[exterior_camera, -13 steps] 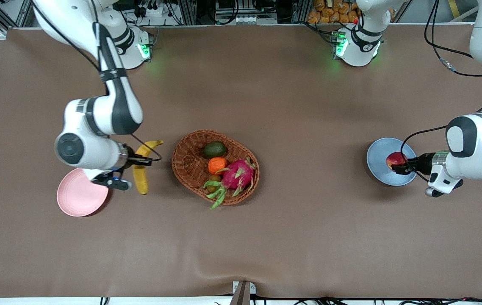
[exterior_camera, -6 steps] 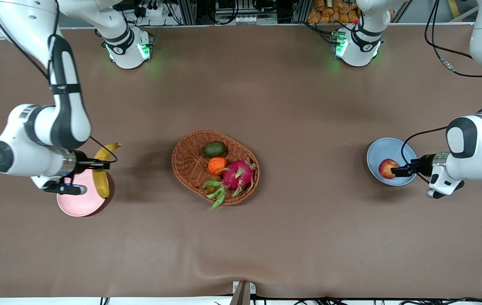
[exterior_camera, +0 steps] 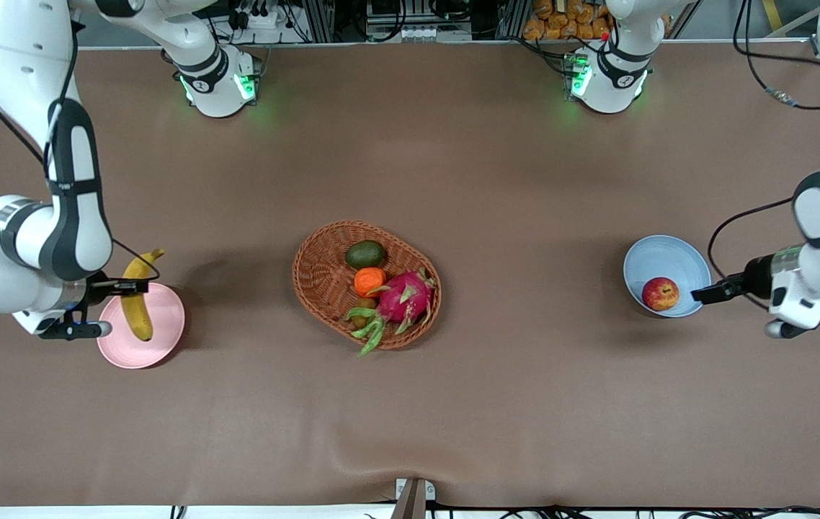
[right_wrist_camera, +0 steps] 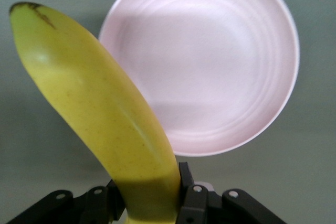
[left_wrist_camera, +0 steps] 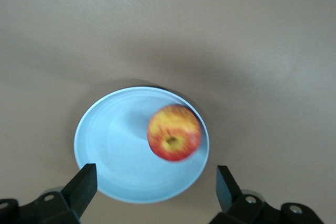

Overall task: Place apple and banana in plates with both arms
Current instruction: 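Lower the apple onto the blue plate while the right gripper carries the banana, then open the left gripper and withdraw while the right gripper lowers the banana, then release the banana onto the pink plate and raise the right gripper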

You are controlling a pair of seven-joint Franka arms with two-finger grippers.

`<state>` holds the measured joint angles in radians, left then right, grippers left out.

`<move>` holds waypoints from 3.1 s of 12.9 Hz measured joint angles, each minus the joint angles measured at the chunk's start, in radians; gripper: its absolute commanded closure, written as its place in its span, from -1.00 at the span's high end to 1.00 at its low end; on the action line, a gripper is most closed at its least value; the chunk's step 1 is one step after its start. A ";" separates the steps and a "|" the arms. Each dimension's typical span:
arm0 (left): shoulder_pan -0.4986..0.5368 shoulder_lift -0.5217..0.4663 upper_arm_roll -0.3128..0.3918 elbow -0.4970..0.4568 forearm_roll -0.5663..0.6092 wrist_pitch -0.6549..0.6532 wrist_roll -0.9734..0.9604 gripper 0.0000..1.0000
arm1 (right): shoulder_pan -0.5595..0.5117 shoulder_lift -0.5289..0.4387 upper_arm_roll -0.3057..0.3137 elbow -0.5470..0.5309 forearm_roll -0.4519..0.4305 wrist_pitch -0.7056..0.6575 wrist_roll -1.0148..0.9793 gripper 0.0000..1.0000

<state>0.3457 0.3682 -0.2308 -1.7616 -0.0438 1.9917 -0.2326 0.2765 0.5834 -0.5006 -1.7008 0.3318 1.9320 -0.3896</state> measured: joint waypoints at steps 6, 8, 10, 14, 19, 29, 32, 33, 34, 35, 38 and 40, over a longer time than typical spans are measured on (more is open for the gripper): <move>-0.001 -0.216 -0.029 0.127 0.010 -0.244 0.000 1.00 | -0.025 0.111 0.011 0.042 0.001 0.106 -0.061 -0.56; 0.004 -0.230 -0.028 0.233 0.025 -0.334 0.004 1.00 | -0.042 0.121 0.030 0.043 0.001 0.119 -0.062 -0.55; 0.004 -0.232 -0.035 0.316 0.025 -0.410 0.007 1.00 | -0.083 0.131 0.071 0.044 0.001 0.166 -0.076 -0.31; 0.000 -0.280 -0.072 0.351 0.026 -0.480 0.003 1.00 | -0.132 0.150 0.109 0.050 0.001 0.189 -0.103 1.00; 0.003 -0.306 -0.072 0.349 0.026 -0.520 0.006 1.00 | -0.131 0.150 0.119 0.064 0.001 0.187 -0.103 1.00; -0.131 -0.333 0.044 0.342 0.026 -0.538 0.003 1.00 | -0.124 -0.079 0.119 0.105 0.001 -0.007 -0.109 1.00; -0.272 -0.360 0.204 0.320 0.026 -0.543 0.003 1.00 | -0.123 -0.168 0.115 0.102 -0.001 -0.099 -0.105 1.00; -0.313 -0.370 0.247 0.314 0.026 -0.544 0.003 1.00 | -0.125 -0.203 0.112 0.097 -0.012 -0.117 -0.102 1.00; -0.359 -0.380 0.296 0.309 0.026 -0.547 0.003 1.00 | -0.128 -0.243 0.112 0.088 -0.039 -0.136 -0.093 1.00; -0.384 -0.387 0.322 0.303 0.026 -0.550 0.003 1.00 | -0.132 -0.281 0.114 0.081 -0.065 -0.164 -0.082 1.00; -0.400 -0.389 0.333 0.288 0.026 -0.550 0.003 1.00 | -0.239 -0.393 0.241 0.074 -0.156 -0.223 -0.041 1.00; -0.407 -0.390 0.333 0.284 0.026 -0.556 0.005 1.00 | -0.327 -0.478 0.356 0.048 -0.210 -0.231 0.011 1.00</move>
<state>-0.0611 -0.0217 0.1019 -1.4777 -0.0180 1.4352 -0.2272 -0.0503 0.1056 -0.1451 -1.6530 0.1214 1.7011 -0.3784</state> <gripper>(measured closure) 0.000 0.000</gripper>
